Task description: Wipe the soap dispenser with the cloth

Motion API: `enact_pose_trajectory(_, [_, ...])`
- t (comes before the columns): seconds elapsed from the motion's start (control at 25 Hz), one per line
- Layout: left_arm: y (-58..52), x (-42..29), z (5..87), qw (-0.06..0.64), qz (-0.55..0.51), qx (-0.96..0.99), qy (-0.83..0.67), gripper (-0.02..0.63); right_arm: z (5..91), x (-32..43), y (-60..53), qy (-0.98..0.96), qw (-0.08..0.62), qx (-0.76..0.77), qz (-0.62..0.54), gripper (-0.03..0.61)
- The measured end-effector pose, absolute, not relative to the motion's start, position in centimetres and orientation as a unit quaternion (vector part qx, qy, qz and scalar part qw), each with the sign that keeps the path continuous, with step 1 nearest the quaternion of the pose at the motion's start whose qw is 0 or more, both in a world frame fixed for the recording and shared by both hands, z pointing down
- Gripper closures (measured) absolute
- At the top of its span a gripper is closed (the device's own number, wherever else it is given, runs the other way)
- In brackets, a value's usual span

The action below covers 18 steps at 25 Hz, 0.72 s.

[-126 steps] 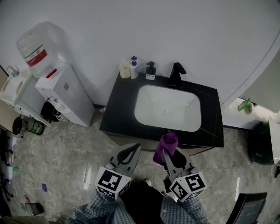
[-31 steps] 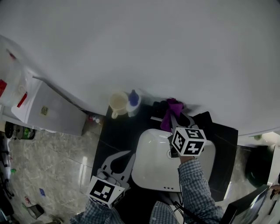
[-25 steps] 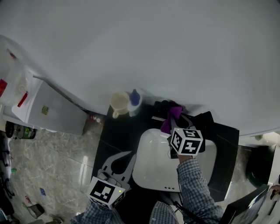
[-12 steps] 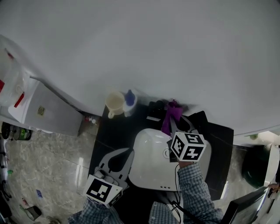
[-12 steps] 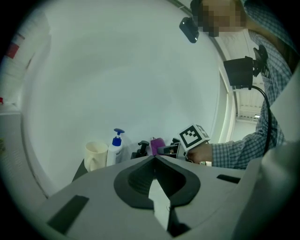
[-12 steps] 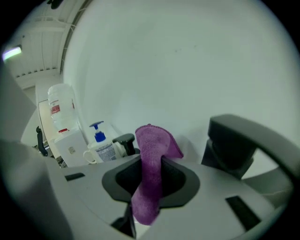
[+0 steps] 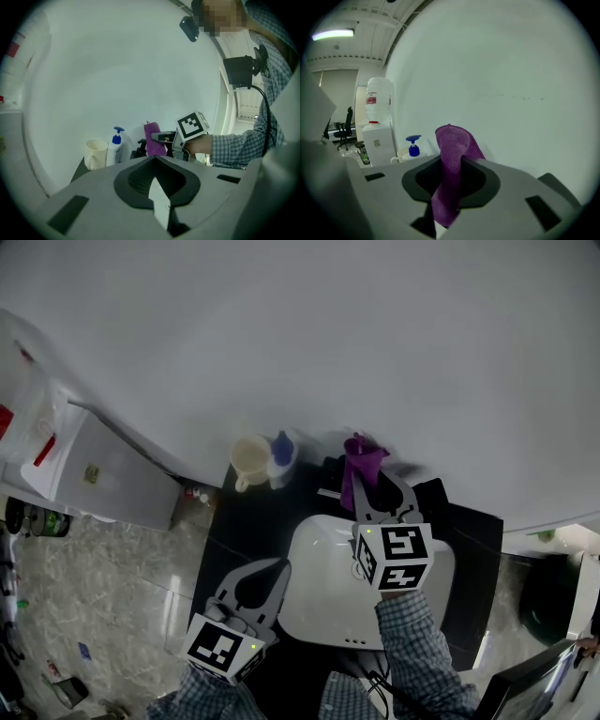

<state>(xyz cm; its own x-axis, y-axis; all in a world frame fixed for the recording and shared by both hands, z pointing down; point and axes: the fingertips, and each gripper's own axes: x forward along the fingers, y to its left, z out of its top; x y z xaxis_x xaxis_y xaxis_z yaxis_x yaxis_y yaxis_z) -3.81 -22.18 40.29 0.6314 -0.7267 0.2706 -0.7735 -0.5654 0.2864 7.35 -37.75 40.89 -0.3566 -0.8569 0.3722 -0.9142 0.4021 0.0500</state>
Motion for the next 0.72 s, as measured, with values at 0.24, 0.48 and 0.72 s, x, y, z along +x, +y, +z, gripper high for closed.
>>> enact_pose_trajectory(0.24, [-22.0,-4.6,40.8,0.198,0.066,0.876,-0.436,0.603,43.3,5.5,-37.2,-0.825,0.212,0.522,0.049,0.488])
enact_pose_trajectory(0.48, [-21.9,-4.8,41.6,0.202,0.075,0.873,-0.438,0.603,45.1,4.7,-36.5,-0.828,0.223,0.513,0.044,0.488])
enact_pose_trajectory(0.72, [-22.1,-4.9,41.8,0.206,0.077,0.870,-0.441,0.603,49.0,3.4,-35.3,-0.830,0.282,0.479,0.048,0.488])
